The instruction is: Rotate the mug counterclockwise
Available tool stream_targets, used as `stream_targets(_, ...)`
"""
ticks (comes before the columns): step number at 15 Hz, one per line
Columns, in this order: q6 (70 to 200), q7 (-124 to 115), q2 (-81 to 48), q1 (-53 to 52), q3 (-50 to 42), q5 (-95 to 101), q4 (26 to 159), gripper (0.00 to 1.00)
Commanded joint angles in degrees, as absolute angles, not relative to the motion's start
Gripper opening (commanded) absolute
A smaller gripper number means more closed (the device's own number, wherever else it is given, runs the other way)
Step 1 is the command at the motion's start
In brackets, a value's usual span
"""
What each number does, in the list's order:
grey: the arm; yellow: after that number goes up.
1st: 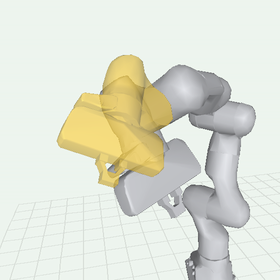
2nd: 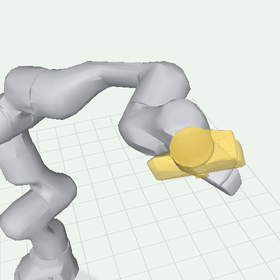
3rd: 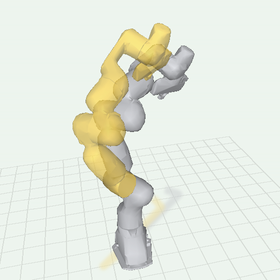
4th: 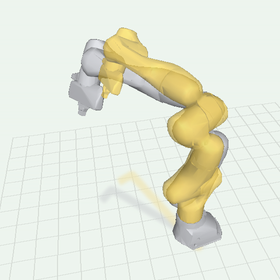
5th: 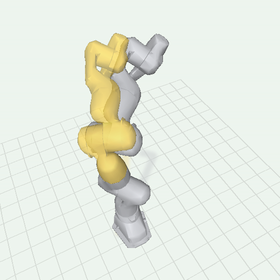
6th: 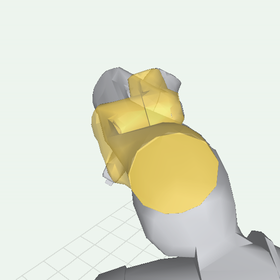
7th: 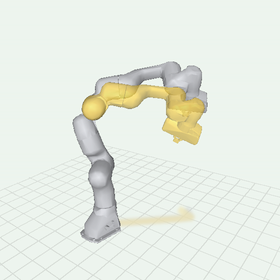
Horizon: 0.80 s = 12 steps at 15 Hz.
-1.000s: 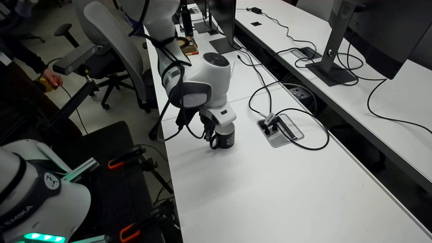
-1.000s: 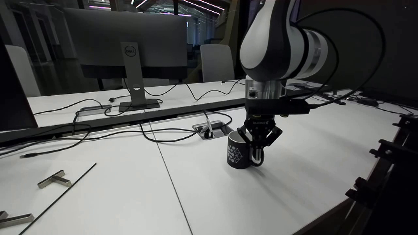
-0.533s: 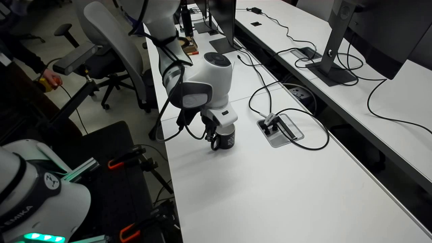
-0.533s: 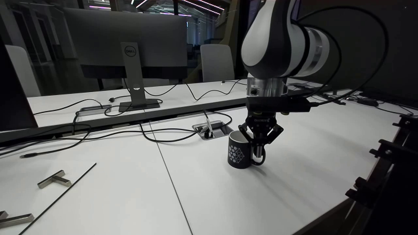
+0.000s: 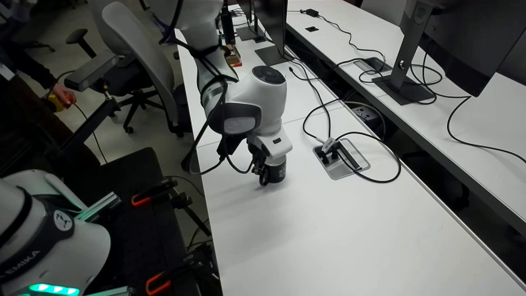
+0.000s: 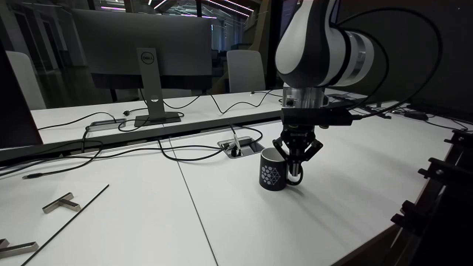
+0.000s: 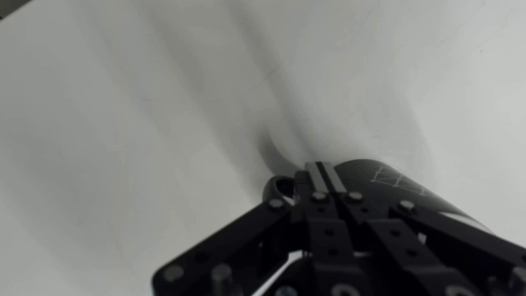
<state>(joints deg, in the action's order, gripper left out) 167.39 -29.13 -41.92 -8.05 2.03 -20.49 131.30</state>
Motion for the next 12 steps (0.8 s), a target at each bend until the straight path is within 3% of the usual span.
stream_targets(1, 168.05, -28.27, -41.11, -6.97, 2.58, -21.89, 132.33, 0.00)
stream_targets(12, 168.11, -25.50, -43.98, -0.78, 6.68, -24.20, 130.51, 0.00)
